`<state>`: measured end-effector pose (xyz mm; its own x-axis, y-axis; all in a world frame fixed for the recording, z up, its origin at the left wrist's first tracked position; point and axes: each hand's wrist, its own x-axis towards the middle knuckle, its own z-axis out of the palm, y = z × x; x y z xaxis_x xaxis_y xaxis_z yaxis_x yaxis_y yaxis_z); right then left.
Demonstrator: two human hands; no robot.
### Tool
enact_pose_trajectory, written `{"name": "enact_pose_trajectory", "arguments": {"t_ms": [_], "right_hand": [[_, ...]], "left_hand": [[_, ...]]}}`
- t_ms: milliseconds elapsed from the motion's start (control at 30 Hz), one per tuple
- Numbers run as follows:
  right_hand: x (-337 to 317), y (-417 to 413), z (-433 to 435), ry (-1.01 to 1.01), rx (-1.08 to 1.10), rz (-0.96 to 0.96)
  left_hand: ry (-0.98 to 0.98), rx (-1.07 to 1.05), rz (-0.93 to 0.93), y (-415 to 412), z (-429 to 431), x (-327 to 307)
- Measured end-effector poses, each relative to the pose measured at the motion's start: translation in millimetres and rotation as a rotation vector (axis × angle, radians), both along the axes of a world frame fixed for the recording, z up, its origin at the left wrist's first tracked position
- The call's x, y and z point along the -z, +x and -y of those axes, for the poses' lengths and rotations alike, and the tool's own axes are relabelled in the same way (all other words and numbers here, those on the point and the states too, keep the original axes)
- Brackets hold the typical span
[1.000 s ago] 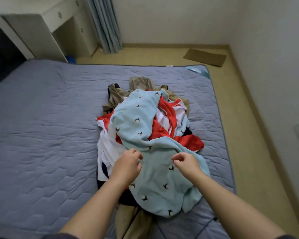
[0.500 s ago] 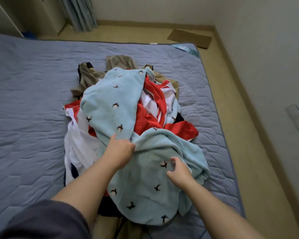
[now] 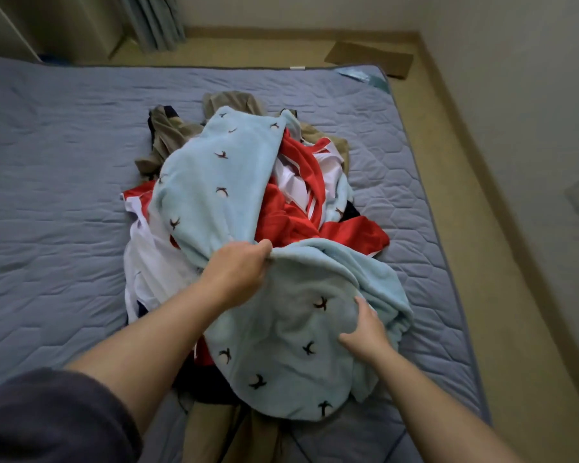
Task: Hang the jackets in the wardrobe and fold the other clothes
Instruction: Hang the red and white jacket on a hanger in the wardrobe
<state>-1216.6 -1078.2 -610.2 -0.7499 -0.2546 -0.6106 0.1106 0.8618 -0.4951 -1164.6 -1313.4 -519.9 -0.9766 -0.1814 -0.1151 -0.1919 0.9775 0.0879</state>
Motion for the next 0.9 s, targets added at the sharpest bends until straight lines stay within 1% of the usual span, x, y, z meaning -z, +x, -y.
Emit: {"name": "enact_pose_trajectory", "arguments": {"t_ms": [33, 133, 233, 267, 300, 333, 367, 433, 500, 533, 633, 733, 767, 833, 900], "right_hand": [[-2, 1, -5, -0.006, 0.029, 0.014], [-15, 2, -7, -0.05, 0.086, 0.009], [-30, 3, 0, -0.014, 0.028, -0.05], [-38, 2, 2, -0.056, 0.03, -0.08], [-49, 1, 5, -0.149, 0.074, -0.096], [-65, -1, 7, -0.258, 0.138, -0.096], [-84, -5, 8, -0.352, 0.215, -0.1], [-125, -19, 7, -0.527, 0.393, -0.062], [-175, -35, 8, -0.623, 0.509, -0.065], [-201, -43, 10, -0.633, 0.522, -0.096], [-278, -54, 31, -0.686, 0.475, -0.176], [-339, -49, 64, -0.697, 0.377, -0.206], [-356, -44, 76, -0.694, 0.359, -0.196], [-386, -26, 101, -0.701, 0.307, -0.118], [-414, -2, 127, -0.734, 0.172, -0.057]], "left_hand": [[0.153, -0.03, -0.057, 1, 1, -14], [0.461, -0.008, -0.211, -8, 3, -69], [0.714, -0.02, -0.446, -24, -3, -133], [0.773, -0.053, -0.517, -26, -2, -153], [0.801, -0.101, -0.576, -27, 3, -172], [0.774, -0.158, -0.615, -24, 10, -190], [0.698, -0.216, -0.628, -18, 20, -206], [0.502, -0.324, -0.582, 4, 46, -232], [0.368, -0.383, -0.515, 36, 67, -255], [0.332, -0.395, -0.493, 53, 75, -266], [0.263, -0.426, -0.461, 95, 87, -302], [0.216, -0.457, -0.474, 121, 98, -340], [0.208, -0.465, -0.483, 128, 102, -353], [0.212, -0.481, -0.503, 138, 108, -376], [0.286, -0.492, -0.522, 145, 113, -397]]}}
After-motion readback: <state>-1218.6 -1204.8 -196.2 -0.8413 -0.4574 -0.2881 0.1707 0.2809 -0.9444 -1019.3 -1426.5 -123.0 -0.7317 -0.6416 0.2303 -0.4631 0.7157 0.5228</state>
